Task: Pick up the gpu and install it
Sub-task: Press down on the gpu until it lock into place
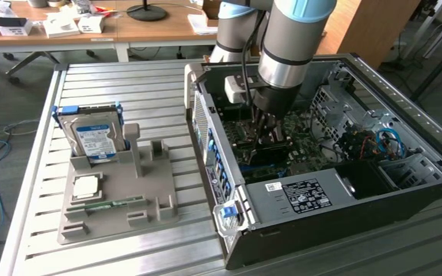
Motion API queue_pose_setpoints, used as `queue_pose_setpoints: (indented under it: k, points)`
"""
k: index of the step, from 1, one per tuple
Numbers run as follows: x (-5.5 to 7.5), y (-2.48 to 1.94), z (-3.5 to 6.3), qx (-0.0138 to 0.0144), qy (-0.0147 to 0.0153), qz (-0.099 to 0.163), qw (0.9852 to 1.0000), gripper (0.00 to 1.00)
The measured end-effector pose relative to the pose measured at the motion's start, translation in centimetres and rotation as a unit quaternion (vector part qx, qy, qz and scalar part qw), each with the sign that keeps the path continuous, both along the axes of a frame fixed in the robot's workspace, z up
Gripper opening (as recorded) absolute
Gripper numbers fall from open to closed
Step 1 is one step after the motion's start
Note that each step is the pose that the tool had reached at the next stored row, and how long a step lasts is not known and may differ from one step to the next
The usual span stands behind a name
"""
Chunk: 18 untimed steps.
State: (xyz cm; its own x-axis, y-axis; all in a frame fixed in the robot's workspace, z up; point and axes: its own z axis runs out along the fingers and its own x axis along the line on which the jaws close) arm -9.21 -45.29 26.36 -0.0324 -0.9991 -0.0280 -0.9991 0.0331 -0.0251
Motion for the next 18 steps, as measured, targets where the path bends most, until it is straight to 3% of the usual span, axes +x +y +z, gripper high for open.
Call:
queue_pose_setpoints:
  k: [18]
  points:
    - [-0.14, -0.3, -0.2, 0.0009, 0.0003, 0.0, 1.0, 0.11]
